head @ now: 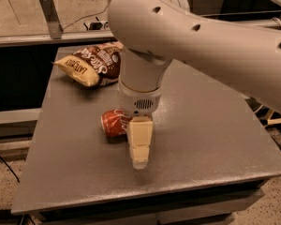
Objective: Knock coke can over
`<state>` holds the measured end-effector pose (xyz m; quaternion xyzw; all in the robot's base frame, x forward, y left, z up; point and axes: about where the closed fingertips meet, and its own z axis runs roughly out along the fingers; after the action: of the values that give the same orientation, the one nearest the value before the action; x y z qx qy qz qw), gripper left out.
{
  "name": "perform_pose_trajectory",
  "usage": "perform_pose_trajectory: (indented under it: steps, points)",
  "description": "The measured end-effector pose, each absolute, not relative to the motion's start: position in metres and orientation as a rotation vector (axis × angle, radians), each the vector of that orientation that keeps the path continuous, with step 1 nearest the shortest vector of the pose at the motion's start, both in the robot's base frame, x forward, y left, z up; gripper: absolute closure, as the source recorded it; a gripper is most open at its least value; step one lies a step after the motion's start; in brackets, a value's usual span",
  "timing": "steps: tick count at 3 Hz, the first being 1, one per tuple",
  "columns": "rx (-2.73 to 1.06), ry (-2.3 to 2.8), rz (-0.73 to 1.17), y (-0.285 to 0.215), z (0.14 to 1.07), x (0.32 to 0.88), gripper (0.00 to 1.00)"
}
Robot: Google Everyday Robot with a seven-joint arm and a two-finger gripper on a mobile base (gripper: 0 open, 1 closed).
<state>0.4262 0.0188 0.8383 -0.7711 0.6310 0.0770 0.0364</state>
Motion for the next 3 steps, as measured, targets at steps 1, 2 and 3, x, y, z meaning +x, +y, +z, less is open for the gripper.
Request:
perform_pose_trajectory:
  steps: [1, 2, 3]
  points:
    - [-2.250, 1.899, 0.394, 0.014, 0.850, 0.438, 0.00]
    - [-2.027, 1.827, 0.520, -0.021, 0.881, 0.470, 0.00]
    - [-1.899, 1.766, 0.540, -0.051, 0.907, 0.487, 0.00]
